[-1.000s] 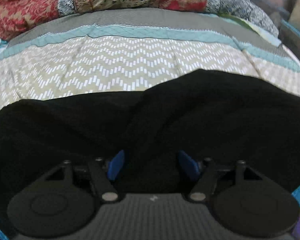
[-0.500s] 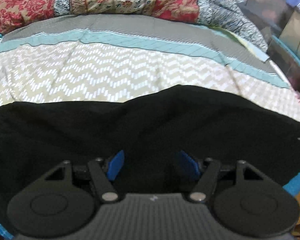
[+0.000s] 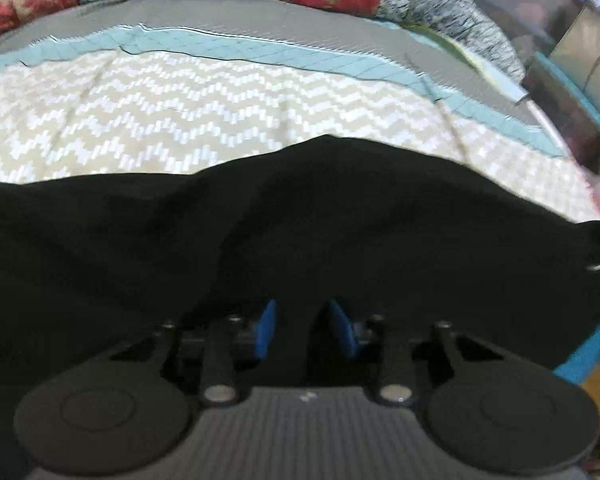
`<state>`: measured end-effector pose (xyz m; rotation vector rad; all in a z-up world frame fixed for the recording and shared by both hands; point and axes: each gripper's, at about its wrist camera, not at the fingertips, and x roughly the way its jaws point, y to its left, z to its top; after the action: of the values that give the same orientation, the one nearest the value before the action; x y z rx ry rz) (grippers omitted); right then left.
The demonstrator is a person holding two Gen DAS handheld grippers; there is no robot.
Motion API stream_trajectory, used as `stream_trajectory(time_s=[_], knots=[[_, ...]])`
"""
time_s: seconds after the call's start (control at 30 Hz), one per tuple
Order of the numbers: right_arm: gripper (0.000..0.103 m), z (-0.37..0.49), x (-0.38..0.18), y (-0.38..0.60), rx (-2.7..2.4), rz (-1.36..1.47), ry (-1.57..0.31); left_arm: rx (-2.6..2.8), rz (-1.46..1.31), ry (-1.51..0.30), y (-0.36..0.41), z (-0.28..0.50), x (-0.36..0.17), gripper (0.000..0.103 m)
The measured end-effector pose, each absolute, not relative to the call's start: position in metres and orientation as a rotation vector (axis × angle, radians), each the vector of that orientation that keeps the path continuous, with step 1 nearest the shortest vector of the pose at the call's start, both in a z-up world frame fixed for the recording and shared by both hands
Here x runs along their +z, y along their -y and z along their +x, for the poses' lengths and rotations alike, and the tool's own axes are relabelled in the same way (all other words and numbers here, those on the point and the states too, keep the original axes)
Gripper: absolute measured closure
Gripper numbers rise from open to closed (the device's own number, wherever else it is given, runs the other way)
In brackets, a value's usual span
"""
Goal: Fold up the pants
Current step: 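Grasp the pants edge with the right gripper and fold it over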
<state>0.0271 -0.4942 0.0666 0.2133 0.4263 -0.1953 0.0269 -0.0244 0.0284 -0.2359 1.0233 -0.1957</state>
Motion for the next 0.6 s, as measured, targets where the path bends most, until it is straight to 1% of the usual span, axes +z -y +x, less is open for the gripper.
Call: stream_trajectory(time_s=[0.07,0.13,0.27,0.33,0.37,0.4,0.43,0.47,0.5,0.57,0.6], knots=[[0.084,0.024,0.072,0.446,-0.099,0.033,-0.420,-0.215,-0.259,-1.015,0.025,0.023,0.032,0.073],[0.084,0.021,0.068,0.405,-0.010,-0.085,-0.422,-0.235,-0.275,-1.009,0.025,0.018,0.036,0.073],[0.085,0.014,0.033,0.327,0.175,-0.329,-0.479,-0.249,-0.290,-0.982,0.016,0.008,0.043,0.073],[0.082,0.012,0.010,0.300,0.267,-0.411,-0.553,-0.240,-0.293,-0.965,0.010,0.002,0.048,0.073],[0.075,0.011,0.002,0.291,0.302,-0.436,-0.597,-0.235,-0.299,-0.961,0.006,0.000,0.050,0.073],[0.065,0.007,-0.003,0.285,0.319,-0.460,-0.608,-0.231,-0.309,-0.958,0.002,-0.002,0.052,0.073],[0.059,0.002,-0.003,0.283,0.330,-0.476,-0.603,-0.225,-0.321,-0.955,-0.002,-0.003,0.054,0.069],[0.050,-0.004,0.002,0.283,0.346,-0.478,-0.599,-0.222,-0.332,-0.949,-0.007,-0.006,0.056,0.068],[0.044,-0.008,0.010,0.286,0.375,-0.457,-0.599,-0.219,-0.338,-0.943,-0.011,-0.008,0.057,0.068],[0.038,-0.016,0.029,0.297,0.430,-0.363,-0.586,-0.212,-0.348,-0.930,-0.021,-0.015,0.061,0.066],[0.037,-0.018,0.040,0.304,0.449,-0.307,-0.573,-0.207,-0.353,-0.925,-0.026,-0.017,0.063,0.065]])
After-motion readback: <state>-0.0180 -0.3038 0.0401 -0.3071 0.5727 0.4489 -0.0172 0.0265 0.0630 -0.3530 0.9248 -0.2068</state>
